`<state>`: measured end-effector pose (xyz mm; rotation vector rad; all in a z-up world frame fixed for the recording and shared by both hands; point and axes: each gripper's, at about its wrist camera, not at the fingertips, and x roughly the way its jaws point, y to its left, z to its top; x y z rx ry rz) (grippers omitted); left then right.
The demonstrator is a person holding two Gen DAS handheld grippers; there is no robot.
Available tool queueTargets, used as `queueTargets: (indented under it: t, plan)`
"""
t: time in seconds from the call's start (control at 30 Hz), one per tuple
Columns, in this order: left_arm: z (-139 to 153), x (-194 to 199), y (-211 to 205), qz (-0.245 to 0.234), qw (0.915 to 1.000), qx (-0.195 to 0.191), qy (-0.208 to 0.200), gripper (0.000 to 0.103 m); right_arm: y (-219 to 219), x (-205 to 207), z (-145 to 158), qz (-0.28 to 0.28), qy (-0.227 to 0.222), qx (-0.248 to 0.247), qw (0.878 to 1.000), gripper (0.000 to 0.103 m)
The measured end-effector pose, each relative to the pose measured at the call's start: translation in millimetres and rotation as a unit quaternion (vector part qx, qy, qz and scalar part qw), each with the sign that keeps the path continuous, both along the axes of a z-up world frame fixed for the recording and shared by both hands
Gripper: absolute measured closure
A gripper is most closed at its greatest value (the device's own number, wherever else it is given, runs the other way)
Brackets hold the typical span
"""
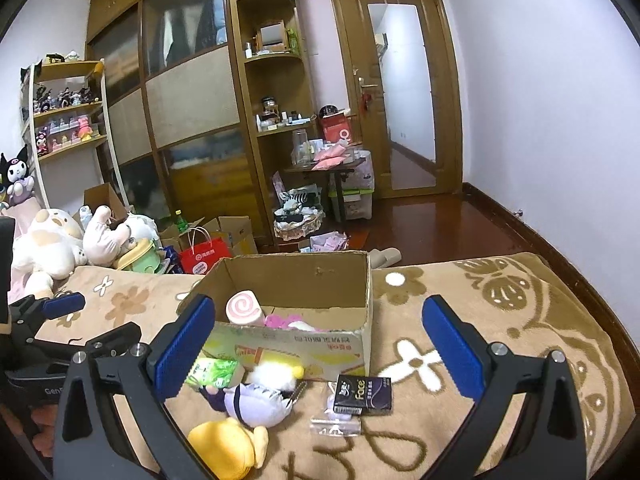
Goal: Organize soft objects
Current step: 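Withdraw both open tools back toward the remaining toys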
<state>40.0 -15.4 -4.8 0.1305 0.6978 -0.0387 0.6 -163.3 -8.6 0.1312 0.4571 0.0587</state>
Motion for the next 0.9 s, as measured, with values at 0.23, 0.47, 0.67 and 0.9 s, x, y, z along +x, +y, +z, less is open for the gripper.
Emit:
queueTargets:
  t: [0.23,0.47,0.67,0.9]
  plan:
    - [-5,-15,-2,-0.005,0.9999,0.010,0.009,0.004,0,-11,-1,0.001,0.002,-0.006,1.000,0.000]
    - [-12,-21,-4,-0.007,0.9997,0.012,0.018,0.004,-2,-15,-4,-0.003,0.007,-0.005,1.000,0.000]
    - [-21,-15,-5,-0.004,0.9994,0.012,0.032,0.004,-6,-12,-11,-0.006,0.018,-0.006,1.000,0.000]
    - [-38,-5,-5,-0.003,0.9982,0.004,0.060,0.004,-6,0,-21,0.002,0.045,-0.012,0.999,0.000]
